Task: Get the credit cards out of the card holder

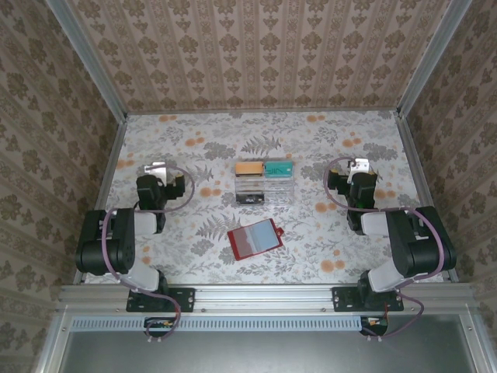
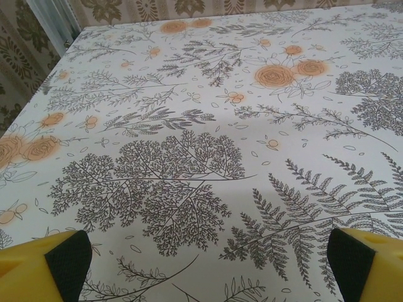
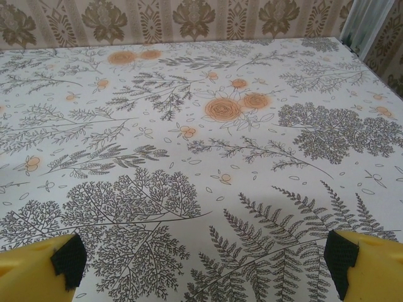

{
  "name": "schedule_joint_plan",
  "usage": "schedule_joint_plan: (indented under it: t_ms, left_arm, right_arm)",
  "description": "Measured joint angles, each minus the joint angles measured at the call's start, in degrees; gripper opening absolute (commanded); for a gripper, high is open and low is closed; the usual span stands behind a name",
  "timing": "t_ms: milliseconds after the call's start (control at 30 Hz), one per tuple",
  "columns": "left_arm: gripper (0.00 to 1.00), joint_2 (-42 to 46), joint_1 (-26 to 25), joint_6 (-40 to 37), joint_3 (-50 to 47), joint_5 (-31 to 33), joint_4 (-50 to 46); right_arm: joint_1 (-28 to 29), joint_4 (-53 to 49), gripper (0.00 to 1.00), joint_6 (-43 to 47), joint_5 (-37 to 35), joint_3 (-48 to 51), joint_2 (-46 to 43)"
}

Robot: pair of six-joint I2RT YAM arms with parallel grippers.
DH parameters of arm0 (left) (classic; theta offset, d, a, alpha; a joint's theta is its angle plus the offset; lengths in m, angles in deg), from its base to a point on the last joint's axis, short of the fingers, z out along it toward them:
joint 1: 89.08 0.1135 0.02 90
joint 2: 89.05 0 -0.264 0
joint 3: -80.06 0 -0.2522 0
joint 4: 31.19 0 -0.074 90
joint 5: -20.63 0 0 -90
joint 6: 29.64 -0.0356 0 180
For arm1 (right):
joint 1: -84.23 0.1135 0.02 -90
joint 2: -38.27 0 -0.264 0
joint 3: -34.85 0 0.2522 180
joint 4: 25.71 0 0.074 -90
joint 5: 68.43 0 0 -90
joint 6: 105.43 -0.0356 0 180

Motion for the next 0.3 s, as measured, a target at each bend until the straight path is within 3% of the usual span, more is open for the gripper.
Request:
schedule_joint_plan:
  t_ms: [300]
  left_arm:
    - [1.00,0.00,-0.37,-0.46,0.00,-0.15,0.02]
  right_arm:
    - [0.00,0.02,1.00,0.00,0.02,0.00,0.00]
